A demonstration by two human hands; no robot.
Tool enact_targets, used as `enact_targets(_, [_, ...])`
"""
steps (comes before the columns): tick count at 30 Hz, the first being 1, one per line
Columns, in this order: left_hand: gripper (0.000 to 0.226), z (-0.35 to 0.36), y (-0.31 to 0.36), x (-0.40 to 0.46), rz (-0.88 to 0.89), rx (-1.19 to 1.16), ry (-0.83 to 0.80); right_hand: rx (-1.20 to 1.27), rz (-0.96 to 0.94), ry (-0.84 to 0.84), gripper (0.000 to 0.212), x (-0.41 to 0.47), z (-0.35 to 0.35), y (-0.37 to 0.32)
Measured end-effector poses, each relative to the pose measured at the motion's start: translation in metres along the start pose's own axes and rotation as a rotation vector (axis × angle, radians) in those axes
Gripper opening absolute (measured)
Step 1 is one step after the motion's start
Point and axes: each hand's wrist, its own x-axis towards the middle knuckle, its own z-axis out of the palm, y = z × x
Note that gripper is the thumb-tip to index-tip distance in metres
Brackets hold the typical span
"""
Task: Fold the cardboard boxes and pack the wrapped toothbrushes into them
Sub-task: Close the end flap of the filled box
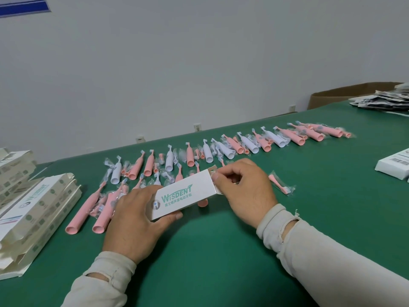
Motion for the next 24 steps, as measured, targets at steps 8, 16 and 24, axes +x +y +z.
enact_targets(8, [0.062,0.002,0.002,-0.001,0.027,0.009,-0.005,0.164,0.087,-0.31,0.013,0.001,-0.002,-0.005])
enact_targets(16, [0.071,0.0,0.0,0.0,0.024,-0.008,0.006,0.306,0.215,-0.44,0.006,0.022,-0.03,-0.001])
enact_targets(24, [0.071,-0.002,0.0,0.0,0.003,0.004,0.038,-0.709,0.43,-0.132,0.007,0.06,-0.105,0.058])
